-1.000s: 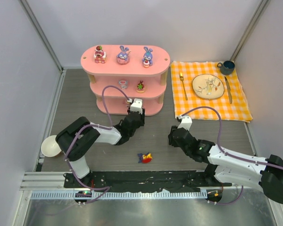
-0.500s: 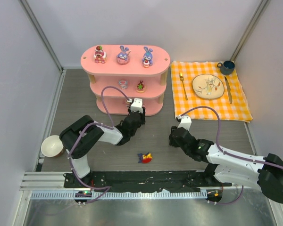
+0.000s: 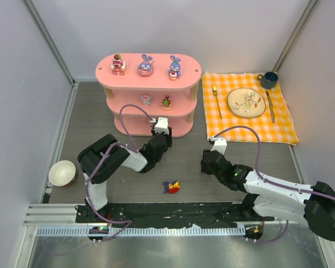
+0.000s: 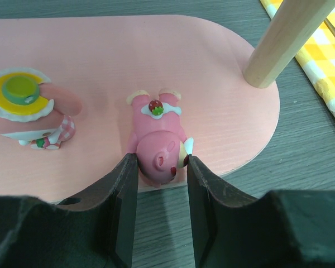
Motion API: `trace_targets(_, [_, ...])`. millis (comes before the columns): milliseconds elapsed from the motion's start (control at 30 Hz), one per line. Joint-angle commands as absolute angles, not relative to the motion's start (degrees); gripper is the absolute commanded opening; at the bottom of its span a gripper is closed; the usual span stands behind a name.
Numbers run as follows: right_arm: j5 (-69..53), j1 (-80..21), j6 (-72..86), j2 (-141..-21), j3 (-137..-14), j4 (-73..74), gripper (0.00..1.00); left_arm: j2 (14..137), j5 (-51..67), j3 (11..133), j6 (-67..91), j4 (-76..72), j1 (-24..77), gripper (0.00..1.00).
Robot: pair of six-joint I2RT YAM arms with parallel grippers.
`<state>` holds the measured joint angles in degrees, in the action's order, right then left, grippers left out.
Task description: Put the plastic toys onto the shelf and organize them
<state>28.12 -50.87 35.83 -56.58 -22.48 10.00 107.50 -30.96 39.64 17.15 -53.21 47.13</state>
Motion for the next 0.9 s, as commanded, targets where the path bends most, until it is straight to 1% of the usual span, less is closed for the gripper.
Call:
trace_targets(0, [28.21,-50.45,34.81,-56.69,-23.12,9.32,0.41,108.54,-33.40,40.78,15.29,-59.41,46.76,0.03])
trace_targets(67, [28.04,-50.45,34.81,-56.60,-23.12,9.32,0.40,108.98,-33.14,40.96,15.12,-59.50,46.76,0.05])
trace_targets(100, [28.04,-50.36,34.80,-56.69,-23.03,9.32,0.40,109.07,-33.05,41.04,15.12,-59.41,46.76,0.12])
trace_targets(233, [27.86,-50.19,34.81,-56.60,-23.03,9.40,0.41,109.25,-32.43,41.22,14.94,-59.59,46.76,0.28])
trace_targets(267, [27.69,-50.19,34.89,-56.69,-23.03,9.32,0.40,109.34,-32.43,41.22,14.94,-59.68,46.76,0.33])
trace_targets(367, [27.60,-50.01,34.81,-56.69,-23.03,9.32,0.40,109.34,-32.43,41.05,14.94,-59.85,46.67,0.38])
trace_targets(500, [27.51,-49.92,34.80,-56.60,-23.03,9.32,0.40,109.25,-32.43,40.87,14.94,-60.20,46.67,0.48])
trace_targets(533, [27.51,-49.83,34.72,-56.60,-23.03,9.40,0.40,109.25,-32.43,40.87,14.94,-60.21,46.67,0.51])
trace_targets(567, [27.42,-49.83,34.80,-56.51,-23.03,9.40,0.41,109.16,-32.52,40.87,14.94,-60.29,46.67,0.58])
trace_targets(667, [27.25,-49.75,34.80,-56.51,-22.94,9.40,0.41,109.25,-32.69,40.69,14.94,-60.55,46.58,0.68])
trace_targets(867, [27.25,-49.66,34.80,-56.60,-22.94,9.32,0.40,109.07,-32.87,40.52,15.03,-60.73,46.58,0.72])
